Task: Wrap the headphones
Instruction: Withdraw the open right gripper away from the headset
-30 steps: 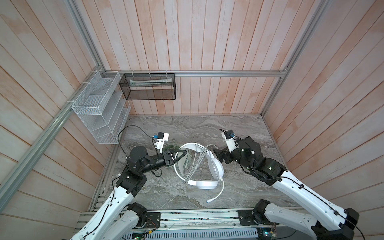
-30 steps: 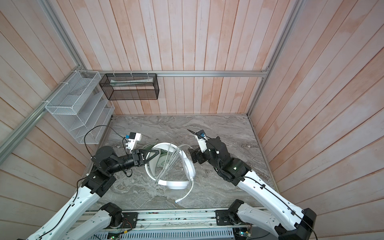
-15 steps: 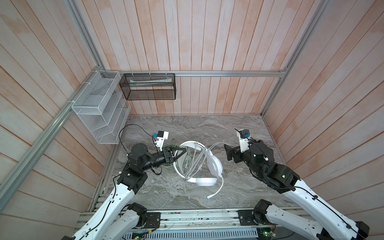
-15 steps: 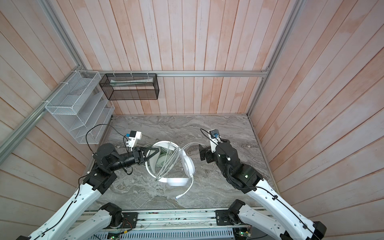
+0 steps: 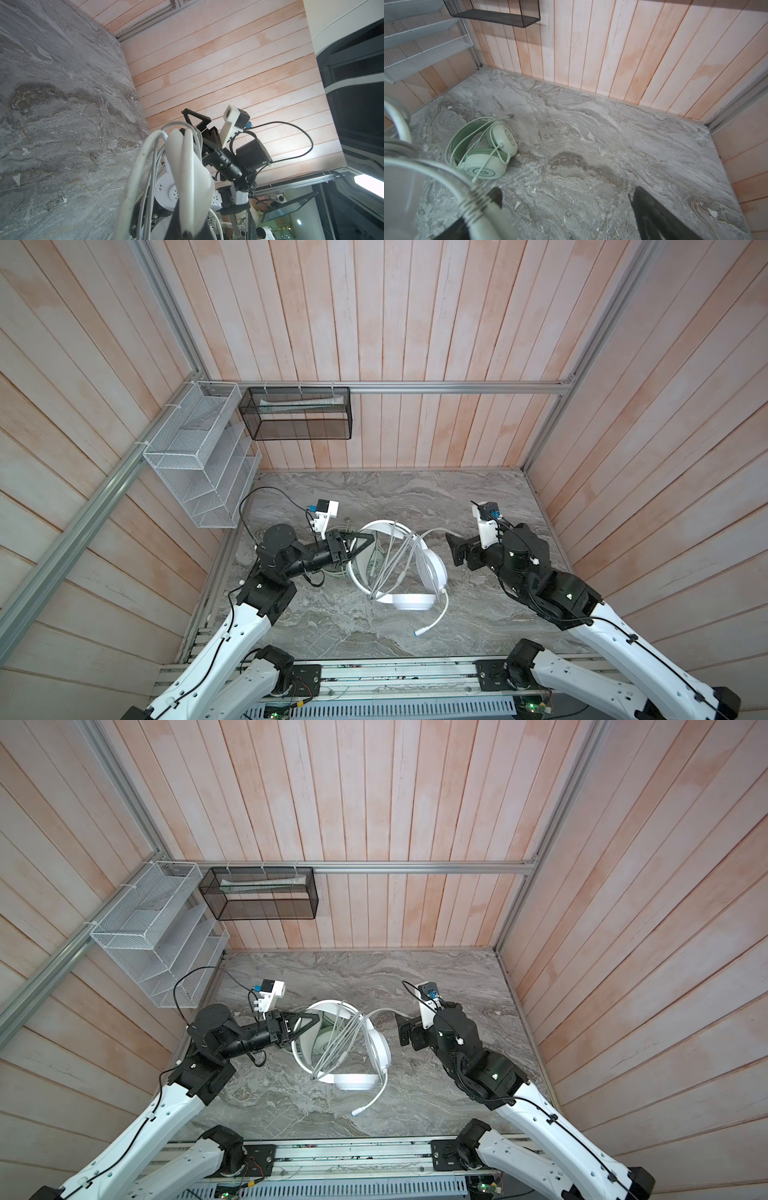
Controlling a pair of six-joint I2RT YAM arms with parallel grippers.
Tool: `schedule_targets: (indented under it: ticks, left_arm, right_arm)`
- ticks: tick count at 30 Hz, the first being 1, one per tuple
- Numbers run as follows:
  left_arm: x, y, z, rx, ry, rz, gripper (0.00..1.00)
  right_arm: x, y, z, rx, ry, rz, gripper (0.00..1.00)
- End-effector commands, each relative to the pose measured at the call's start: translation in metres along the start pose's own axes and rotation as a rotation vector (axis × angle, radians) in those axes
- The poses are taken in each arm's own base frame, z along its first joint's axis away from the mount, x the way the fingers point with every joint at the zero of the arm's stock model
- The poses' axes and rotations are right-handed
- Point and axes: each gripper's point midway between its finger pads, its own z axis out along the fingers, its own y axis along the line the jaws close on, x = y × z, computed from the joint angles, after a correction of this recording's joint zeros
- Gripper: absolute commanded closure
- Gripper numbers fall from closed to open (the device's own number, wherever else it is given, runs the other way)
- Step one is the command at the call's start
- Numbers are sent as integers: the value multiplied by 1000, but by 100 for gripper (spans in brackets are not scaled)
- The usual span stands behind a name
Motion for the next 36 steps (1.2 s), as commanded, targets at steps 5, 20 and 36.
schedule_targets:
  ticks: [5,20,36]
  left_arm:
    - [-6,-27,-1,87,0,28,100]
    - [-4,-13,1,79,9,-22,100]
    - [-31,12,8,14,-38,-62,100]
  right_arm:
    - [26,9,5,-48,119,-30,1]
    - [46,1,-12,-18,264,12,2]
    - [2,-24,-59,45,133,54,1]
